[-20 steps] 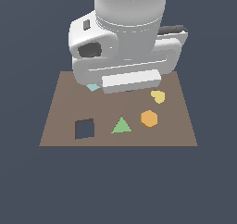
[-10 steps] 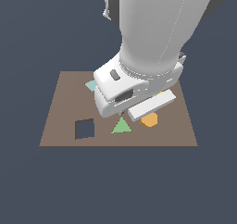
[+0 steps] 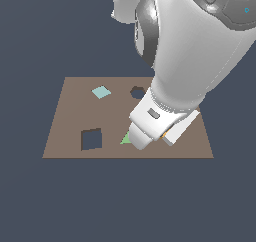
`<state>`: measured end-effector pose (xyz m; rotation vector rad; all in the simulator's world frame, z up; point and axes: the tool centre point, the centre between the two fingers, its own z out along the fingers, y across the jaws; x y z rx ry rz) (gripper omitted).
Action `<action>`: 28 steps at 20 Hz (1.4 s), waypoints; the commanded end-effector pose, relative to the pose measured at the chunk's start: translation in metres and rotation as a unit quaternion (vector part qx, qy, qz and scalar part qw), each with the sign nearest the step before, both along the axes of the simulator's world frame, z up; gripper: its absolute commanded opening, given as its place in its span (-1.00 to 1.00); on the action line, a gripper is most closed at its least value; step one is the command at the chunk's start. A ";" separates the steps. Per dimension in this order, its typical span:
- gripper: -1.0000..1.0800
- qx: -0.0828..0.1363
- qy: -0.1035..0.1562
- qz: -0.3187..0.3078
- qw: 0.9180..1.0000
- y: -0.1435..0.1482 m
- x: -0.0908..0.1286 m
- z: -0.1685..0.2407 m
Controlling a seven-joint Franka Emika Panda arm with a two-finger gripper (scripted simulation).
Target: Insert a designated object into the corresponding slot on a board.
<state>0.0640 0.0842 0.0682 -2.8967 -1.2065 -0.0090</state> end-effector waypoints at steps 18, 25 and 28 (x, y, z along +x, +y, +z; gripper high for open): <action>0.92 -0.003 0.002 0.063 0.998 0.016 0.002 -0.035; -1.00 -0.003 0.002 0.063 0.998 0.016 0.002 -0.038; -1.00 -0.003 0.002 0.063 0.998 0.016 0.002 -0.038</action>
